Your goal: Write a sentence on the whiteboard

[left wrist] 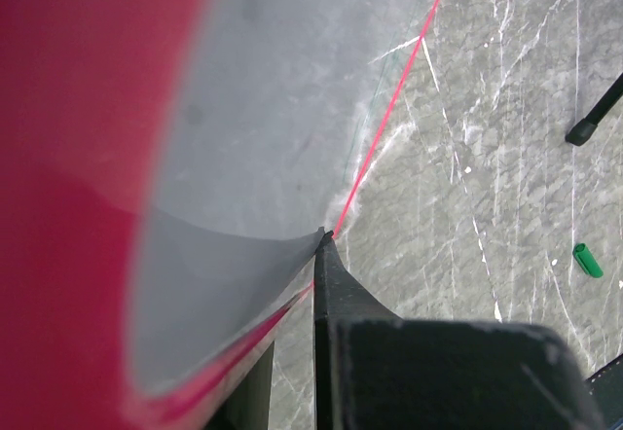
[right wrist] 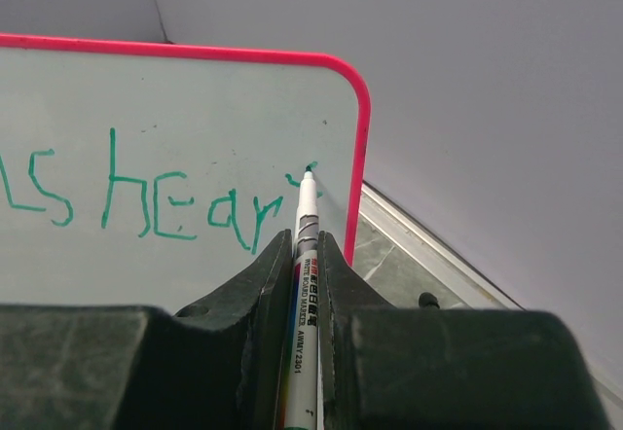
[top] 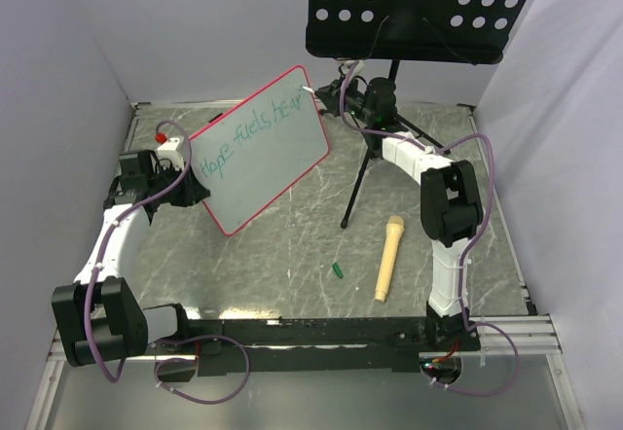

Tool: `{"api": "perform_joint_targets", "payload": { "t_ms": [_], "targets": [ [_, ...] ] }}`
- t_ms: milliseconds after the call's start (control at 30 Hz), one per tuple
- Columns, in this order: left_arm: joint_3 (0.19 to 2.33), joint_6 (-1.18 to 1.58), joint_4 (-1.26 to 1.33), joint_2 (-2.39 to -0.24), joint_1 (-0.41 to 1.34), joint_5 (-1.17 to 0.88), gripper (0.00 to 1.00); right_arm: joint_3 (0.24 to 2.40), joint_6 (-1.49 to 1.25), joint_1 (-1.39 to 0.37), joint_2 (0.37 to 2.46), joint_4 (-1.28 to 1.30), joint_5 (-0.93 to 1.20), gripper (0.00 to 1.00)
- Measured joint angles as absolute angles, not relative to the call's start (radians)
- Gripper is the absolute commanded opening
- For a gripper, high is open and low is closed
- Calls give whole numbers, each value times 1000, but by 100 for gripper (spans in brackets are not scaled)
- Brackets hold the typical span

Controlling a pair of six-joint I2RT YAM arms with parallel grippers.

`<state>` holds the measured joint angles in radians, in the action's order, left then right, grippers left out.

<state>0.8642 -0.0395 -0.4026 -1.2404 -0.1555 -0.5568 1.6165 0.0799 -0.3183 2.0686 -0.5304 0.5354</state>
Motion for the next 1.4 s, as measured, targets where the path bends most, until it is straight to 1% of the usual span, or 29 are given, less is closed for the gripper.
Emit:
{"api": "perform_joint_targets", "payload": {
  "t_ms": [500,900,1400],
  "targets": [
    [864,-38,-403,-1241,-155,-556,1,1591,80,-318,2069,-533,539,0],
    [869,-25,-405,-1250,-156,-556,1,1530,87,-318,2068,-540,540,0],
    [870,-23,-406,-1253,-157,-556,1,1520,95,-318,2067,-539,522,0]
  ]
}}
